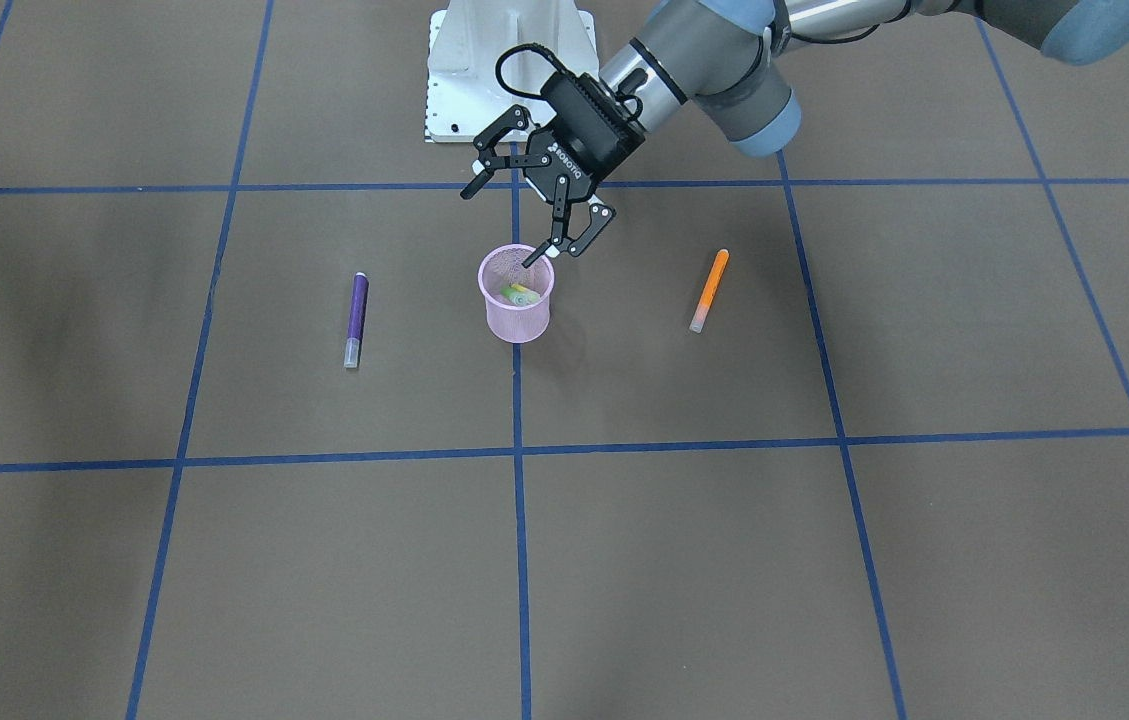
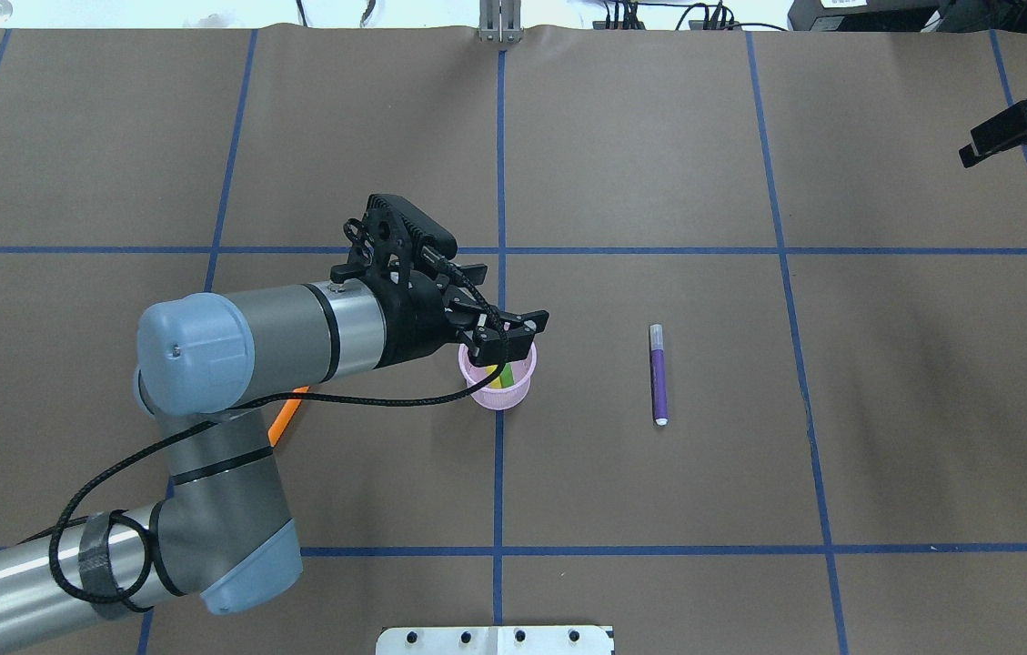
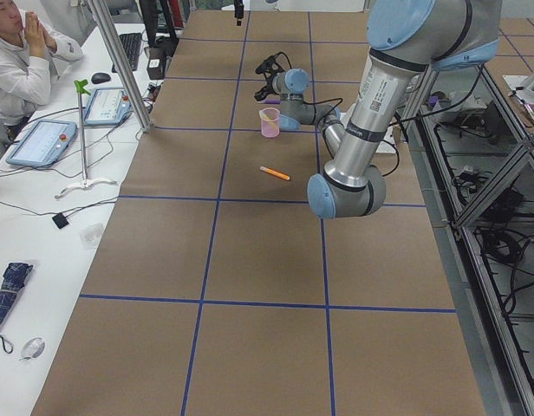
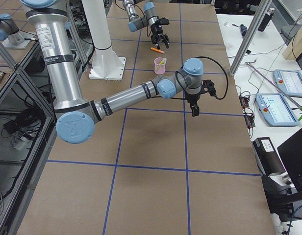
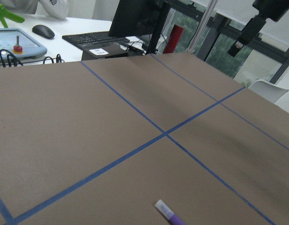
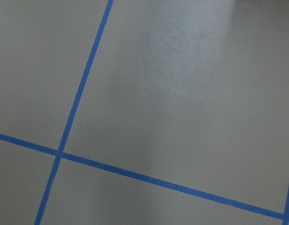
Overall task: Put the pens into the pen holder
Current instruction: 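Raise the left gripper away while the right gripper moves to the purple marker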
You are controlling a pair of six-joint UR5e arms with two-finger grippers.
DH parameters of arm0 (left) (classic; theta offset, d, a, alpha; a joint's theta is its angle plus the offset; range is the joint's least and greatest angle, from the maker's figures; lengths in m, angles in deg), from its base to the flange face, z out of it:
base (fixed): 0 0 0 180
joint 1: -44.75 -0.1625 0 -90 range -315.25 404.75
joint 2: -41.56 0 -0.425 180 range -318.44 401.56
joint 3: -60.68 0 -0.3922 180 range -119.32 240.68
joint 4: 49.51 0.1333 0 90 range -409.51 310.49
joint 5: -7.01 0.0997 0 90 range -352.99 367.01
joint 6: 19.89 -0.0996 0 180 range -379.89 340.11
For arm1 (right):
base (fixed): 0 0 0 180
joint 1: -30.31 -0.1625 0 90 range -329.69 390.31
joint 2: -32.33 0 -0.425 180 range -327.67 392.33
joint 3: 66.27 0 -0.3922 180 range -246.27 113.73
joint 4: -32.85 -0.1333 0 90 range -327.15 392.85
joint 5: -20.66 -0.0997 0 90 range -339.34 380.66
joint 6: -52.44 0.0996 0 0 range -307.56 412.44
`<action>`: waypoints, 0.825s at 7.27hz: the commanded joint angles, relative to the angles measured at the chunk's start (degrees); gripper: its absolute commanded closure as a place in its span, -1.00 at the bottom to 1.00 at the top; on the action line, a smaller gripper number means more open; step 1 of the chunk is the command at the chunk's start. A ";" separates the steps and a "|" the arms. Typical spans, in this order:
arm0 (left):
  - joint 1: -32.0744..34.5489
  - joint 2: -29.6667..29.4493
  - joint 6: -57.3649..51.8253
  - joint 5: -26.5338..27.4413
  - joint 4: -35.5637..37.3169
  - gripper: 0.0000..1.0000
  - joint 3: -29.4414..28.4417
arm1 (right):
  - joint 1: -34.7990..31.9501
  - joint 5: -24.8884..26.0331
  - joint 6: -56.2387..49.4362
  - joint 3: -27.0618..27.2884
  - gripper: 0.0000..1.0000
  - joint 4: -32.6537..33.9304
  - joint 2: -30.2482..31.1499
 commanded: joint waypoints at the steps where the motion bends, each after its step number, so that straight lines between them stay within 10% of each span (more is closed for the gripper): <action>1: 4.91 0.52 0.22 -7.23 28.63 -1.00 11.35 | 6.97 3.47 13.96 0.36 -1.00 -8.00 -0.43; 2: 8.86 0.61 0.22 -14.68 36.58 -1.00 11.82 | 11.00 7.16 19.33 2.63 -1.00 -8.20 -0.44; 6: 14.70 6.85 0.31 -16.60 40.88 -1.00 11.91 | 30.51 25.35 39.73 7.75 -1.00 -4.01 -3.76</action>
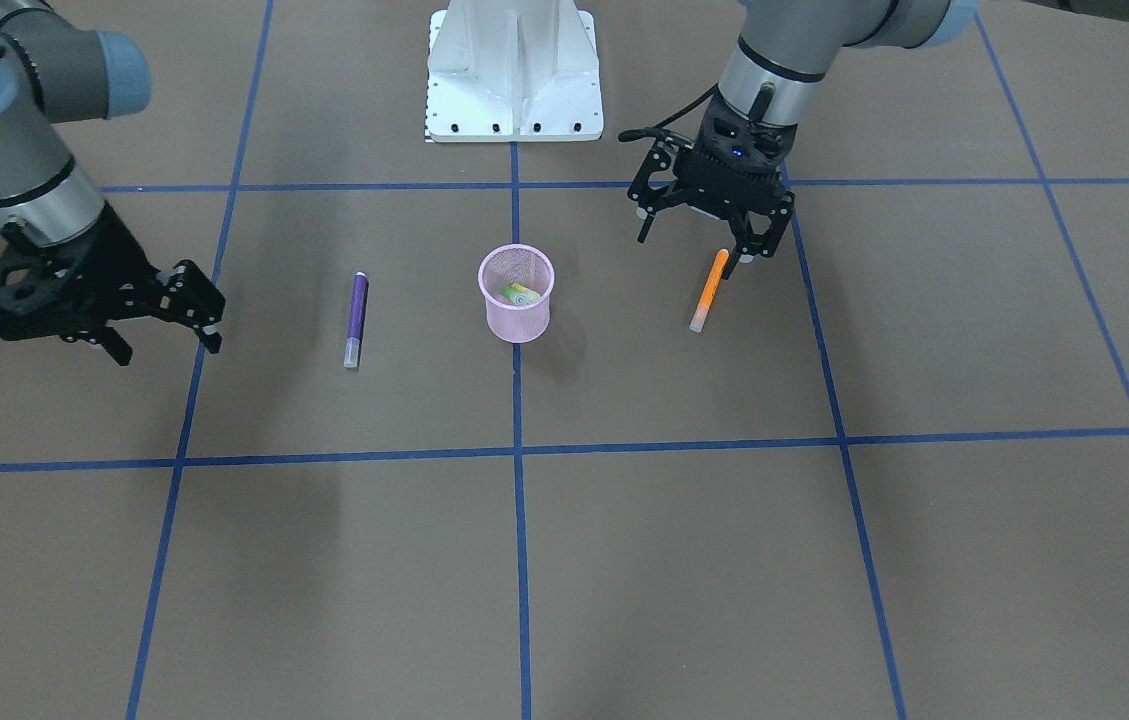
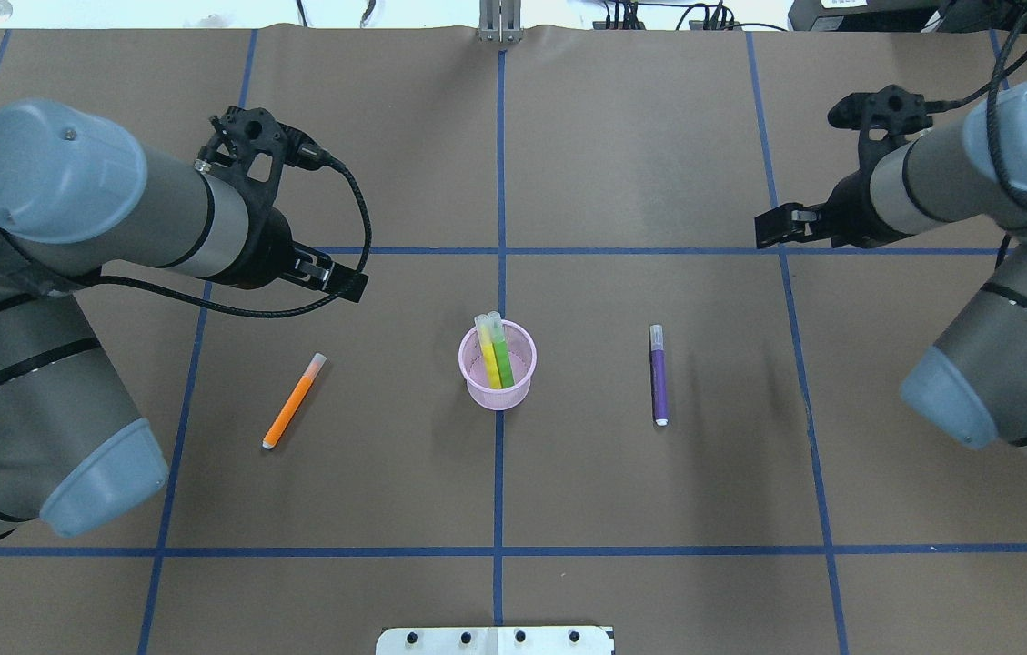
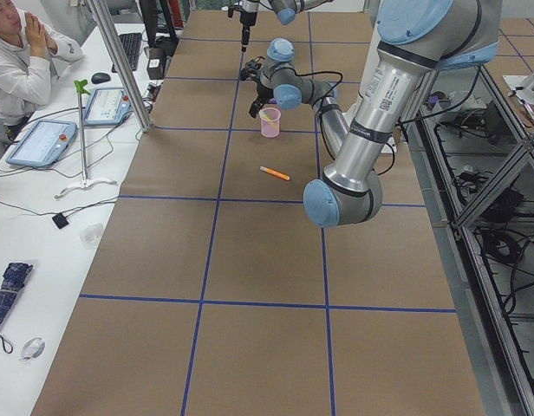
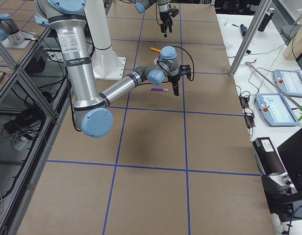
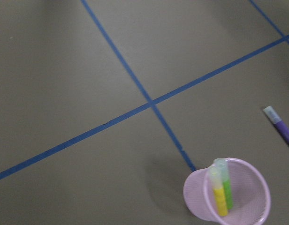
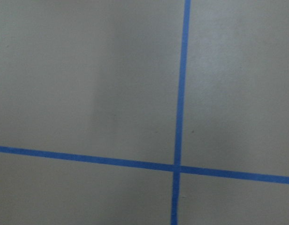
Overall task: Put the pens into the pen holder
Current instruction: 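Raise the left gripper away while the right gripper moves to the purple marker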
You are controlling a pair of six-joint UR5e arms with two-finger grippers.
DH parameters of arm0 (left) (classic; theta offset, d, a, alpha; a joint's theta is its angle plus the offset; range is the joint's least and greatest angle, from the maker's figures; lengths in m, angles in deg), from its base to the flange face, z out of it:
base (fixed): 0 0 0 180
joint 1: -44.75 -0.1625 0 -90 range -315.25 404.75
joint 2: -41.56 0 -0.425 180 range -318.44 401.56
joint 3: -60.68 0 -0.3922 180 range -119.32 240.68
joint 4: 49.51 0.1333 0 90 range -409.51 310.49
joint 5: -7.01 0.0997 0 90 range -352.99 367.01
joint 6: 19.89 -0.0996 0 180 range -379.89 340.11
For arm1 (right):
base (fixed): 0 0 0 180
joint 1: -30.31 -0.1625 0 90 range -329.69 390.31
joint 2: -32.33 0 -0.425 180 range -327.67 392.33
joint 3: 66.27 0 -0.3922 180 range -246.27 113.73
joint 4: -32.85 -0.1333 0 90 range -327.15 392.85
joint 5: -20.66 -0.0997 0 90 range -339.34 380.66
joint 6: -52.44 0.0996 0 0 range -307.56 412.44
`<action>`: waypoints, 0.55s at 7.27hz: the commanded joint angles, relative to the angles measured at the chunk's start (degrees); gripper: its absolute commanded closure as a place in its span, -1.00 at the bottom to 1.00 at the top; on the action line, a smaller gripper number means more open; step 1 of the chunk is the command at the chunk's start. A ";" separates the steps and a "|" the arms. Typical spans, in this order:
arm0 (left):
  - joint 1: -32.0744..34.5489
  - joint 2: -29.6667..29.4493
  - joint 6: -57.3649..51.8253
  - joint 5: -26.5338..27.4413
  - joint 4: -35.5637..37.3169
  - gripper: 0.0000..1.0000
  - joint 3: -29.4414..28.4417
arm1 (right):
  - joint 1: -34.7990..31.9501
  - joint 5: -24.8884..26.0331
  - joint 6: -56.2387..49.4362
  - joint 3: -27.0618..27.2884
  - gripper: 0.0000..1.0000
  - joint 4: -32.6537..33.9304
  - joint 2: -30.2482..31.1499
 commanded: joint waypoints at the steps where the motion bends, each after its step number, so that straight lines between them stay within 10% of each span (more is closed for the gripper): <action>1: 1.13 1.14 0.01 -0.25 0.36 -1.00 0.24 | 7.80 6.93 8.58 -0.09 -0.99 8.67 -5.61; 4: 1.13 1.14 0.10 -0.17 0.27 -1.00 0.68 | 14.04 10.62 16.06 -2.99 -0.98 9.53 -9.06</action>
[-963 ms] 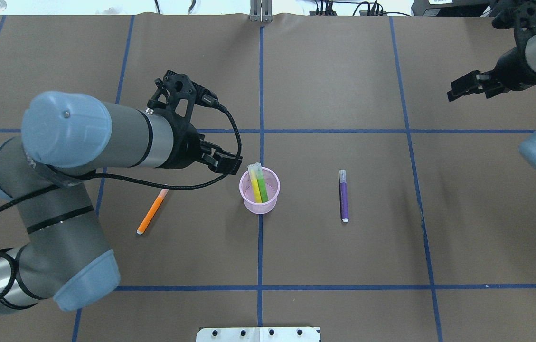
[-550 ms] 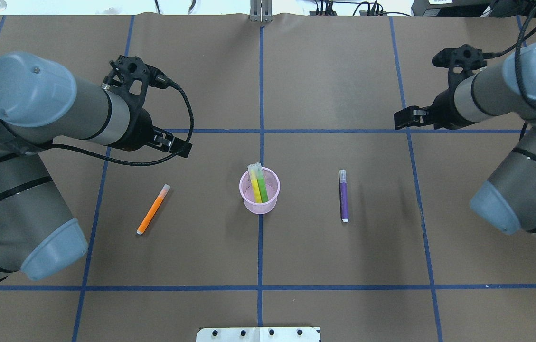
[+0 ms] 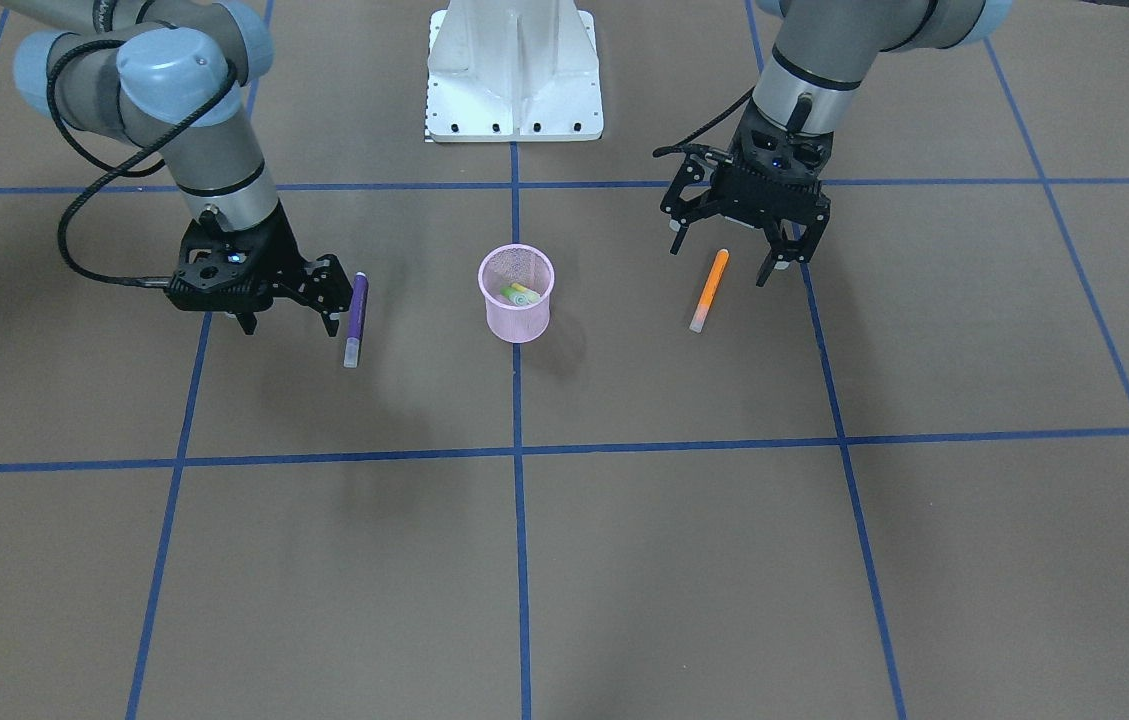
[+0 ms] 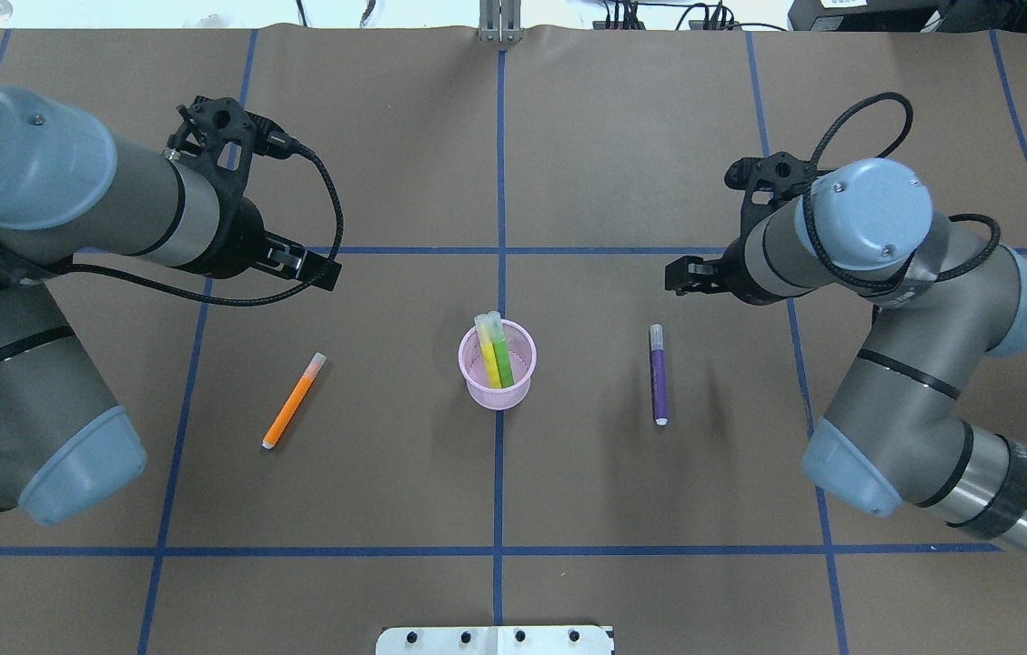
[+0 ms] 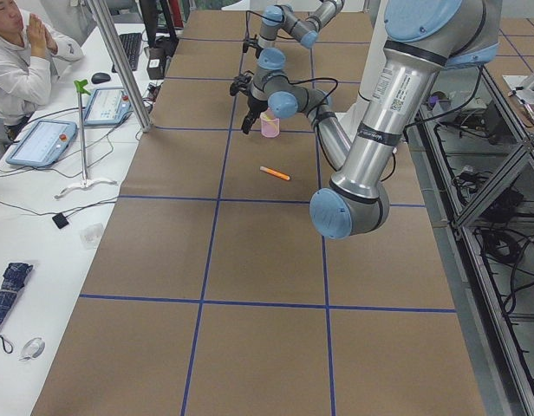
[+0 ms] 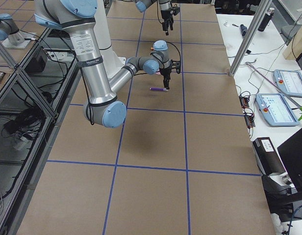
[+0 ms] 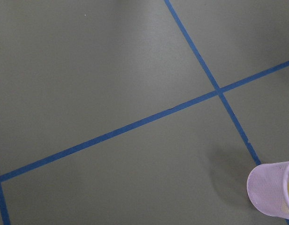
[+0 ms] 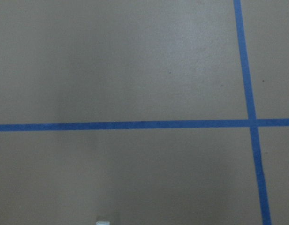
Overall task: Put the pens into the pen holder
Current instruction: 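Raise the left gripper away while the right gripper moves to the purple marker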
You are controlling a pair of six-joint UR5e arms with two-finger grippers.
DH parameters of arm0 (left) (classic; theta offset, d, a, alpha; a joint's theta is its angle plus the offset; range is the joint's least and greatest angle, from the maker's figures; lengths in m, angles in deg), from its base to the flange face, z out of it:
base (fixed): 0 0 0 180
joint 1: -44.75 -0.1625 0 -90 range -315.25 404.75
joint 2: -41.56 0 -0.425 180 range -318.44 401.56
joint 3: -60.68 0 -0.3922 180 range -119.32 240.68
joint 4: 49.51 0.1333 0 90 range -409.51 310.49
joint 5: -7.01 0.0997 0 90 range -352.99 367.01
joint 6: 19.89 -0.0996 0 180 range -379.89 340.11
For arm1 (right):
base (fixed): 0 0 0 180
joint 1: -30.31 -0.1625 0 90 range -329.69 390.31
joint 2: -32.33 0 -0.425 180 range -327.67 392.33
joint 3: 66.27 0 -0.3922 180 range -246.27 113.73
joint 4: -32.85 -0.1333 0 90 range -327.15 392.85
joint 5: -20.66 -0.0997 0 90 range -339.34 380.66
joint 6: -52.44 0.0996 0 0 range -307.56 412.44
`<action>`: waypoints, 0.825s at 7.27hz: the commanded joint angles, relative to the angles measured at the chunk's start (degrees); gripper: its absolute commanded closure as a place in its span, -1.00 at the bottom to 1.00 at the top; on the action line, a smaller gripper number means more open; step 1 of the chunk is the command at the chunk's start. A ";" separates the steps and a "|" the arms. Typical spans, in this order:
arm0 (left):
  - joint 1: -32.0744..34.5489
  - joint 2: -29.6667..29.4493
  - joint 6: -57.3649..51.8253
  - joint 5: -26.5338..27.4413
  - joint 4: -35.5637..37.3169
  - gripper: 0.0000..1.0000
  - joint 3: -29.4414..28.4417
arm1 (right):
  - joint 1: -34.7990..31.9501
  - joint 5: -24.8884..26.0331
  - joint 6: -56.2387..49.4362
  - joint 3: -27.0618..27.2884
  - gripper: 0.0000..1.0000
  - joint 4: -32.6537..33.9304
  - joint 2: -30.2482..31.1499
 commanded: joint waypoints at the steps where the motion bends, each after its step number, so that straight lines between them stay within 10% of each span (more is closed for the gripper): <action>1: 0.03 -0.06 -0.06 0.10 -0.07 -1.00 0.07 | 4.09 3.04 3.38 -2.38 -0.98 0.13 -1.74; 6: -0.06 -0.15 0.99 0.18 -0.07 -1.00 0.59 | 6.39 4.19 3.56 -3.27 -0.21 -0.22 -1.04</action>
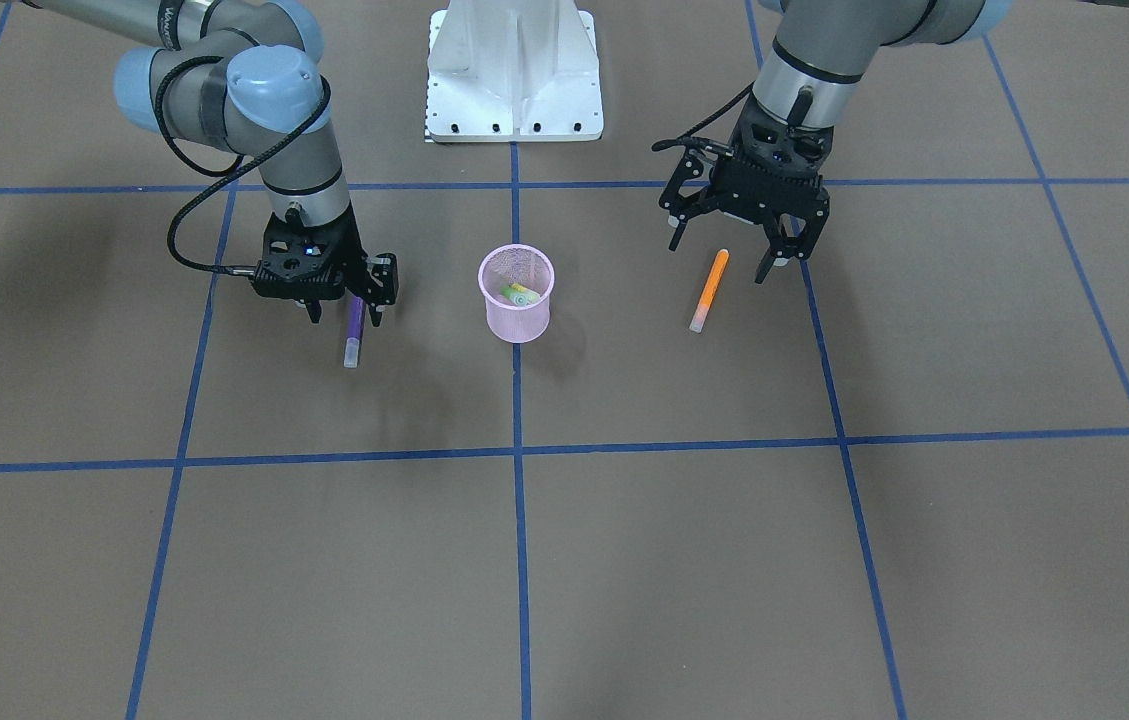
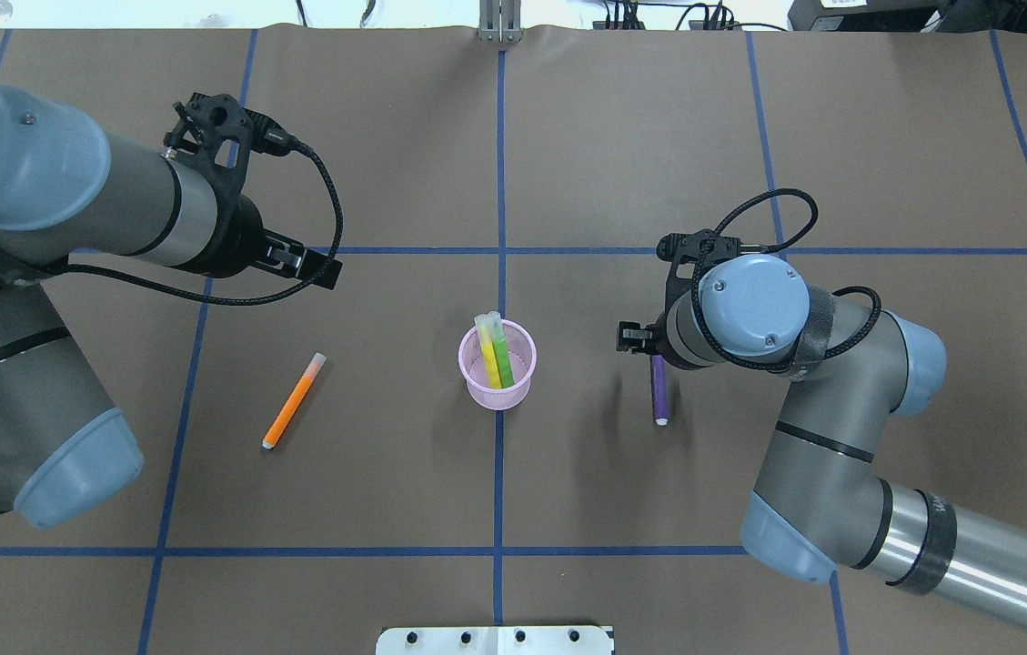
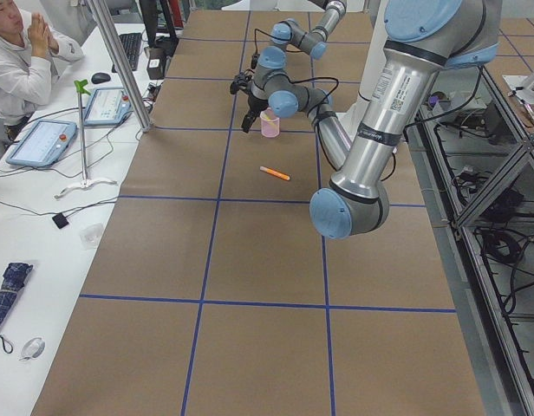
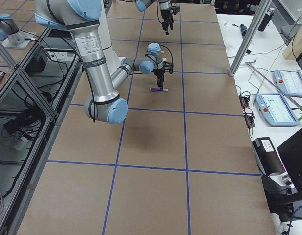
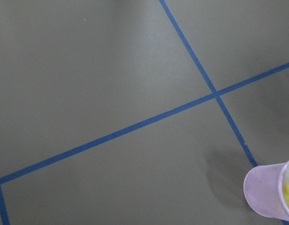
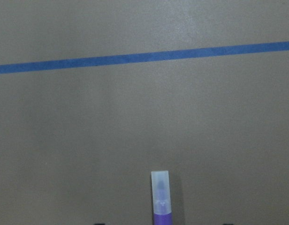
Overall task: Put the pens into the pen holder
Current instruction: 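Lower the right gripper onto the purple marker and close on it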
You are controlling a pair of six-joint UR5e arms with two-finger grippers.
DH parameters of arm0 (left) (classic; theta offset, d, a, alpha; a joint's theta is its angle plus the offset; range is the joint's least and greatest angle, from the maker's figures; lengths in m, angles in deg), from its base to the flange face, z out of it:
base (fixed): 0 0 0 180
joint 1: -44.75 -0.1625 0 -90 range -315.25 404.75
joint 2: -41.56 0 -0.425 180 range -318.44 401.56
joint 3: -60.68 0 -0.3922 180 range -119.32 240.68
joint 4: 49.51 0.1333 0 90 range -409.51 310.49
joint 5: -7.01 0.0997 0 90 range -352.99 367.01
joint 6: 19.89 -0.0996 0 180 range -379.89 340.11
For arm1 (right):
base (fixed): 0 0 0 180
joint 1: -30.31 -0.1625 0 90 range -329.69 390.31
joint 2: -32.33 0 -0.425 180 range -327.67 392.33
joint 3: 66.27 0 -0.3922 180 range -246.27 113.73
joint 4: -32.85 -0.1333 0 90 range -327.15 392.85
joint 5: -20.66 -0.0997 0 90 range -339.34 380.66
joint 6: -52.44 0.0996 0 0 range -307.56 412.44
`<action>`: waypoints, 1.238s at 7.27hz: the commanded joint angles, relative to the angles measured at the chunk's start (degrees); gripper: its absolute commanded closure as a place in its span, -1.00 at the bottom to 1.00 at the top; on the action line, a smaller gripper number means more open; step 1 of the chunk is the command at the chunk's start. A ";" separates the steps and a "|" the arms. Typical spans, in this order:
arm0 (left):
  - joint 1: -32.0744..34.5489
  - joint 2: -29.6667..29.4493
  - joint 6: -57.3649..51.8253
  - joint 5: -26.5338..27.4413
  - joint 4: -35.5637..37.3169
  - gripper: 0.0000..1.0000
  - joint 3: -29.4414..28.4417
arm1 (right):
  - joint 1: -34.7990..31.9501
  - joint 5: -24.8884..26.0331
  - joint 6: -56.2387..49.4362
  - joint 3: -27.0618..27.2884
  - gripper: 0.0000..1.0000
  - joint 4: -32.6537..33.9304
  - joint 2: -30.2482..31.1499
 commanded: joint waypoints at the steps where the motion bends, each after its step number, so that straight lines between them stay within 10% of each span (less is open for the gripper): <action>1: -0.01 -0.06 0.44 0.01 -0.09 -1.00 0.10 | 0.43 -0.13 -0.28 -2.25 -0.22 -0.01 0.17; 9: -0.01 0.12 0.44 0.10 -0.09 -1.00 0.10 | 1.84 -0.57 -0.89 -2.88 0.29 0.08 -0.10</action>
